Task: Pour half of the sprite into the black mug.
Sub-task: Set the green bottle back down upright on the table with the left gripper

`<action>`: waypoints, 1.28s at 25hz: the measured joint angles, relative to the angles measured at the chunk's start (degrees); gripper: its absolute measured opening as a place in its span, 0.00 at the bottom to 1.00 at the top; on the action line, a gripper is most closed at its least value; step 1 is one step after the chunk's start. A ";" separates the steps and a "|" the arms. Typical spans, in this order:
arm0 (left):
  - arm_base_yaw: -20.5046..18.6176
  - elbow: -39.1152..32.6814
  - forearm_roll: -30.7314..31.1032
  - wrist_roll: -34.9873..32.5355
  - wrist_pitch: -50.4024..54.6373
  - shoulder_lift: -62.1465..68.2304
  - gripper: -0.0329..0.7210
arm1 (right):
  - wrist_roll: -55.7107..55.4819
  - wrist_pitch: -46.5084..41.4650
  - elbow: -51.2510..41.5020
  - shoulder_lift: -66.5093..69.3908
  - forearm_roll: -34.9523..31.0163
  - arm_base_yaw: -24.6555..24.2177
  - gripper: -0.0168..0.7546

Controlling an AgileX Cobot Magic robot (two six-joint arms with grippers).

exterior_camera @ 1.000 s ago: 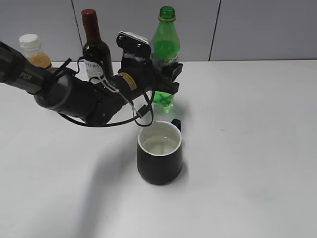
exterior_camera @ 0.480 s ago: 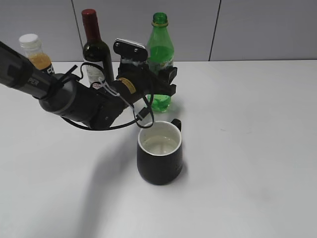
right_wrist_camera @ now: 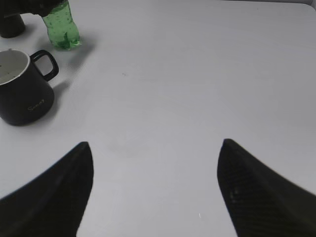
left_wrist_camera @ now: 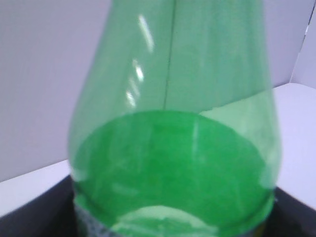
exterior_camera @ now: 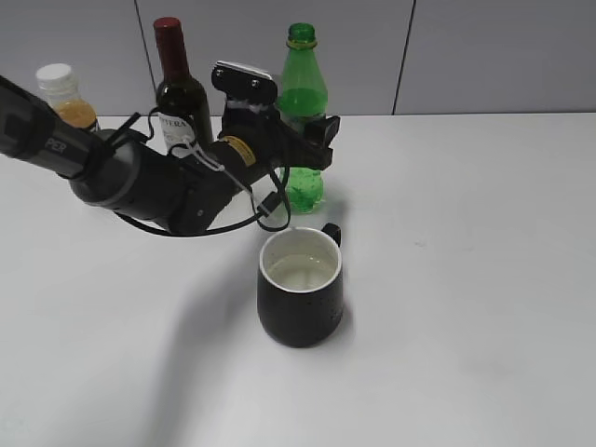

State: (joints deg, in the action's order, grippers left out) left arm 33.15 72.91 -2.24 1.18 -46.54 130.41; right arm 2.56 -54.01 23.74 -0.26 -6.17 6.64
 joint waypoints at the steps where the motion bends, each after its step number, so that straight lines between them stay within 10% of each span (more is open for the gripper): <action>1: 0.00 0.00 0.00 0.00 0.64 -0.45 0.85 | 0.00 0.00 0.00 0.00 0.00 0.00 0.79; 32: -2.39 -22.88 1.44 0.00 5.34 -17.90 0.84 | 0.00 0.00 0.00 0.00 0.00 0.00 0.79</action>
State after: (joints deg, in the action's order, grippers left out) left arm 30.77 50.04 -0.81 1.18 -41.19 112.52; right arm 2.56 -54.01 23.74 -0.26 -6.17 6.64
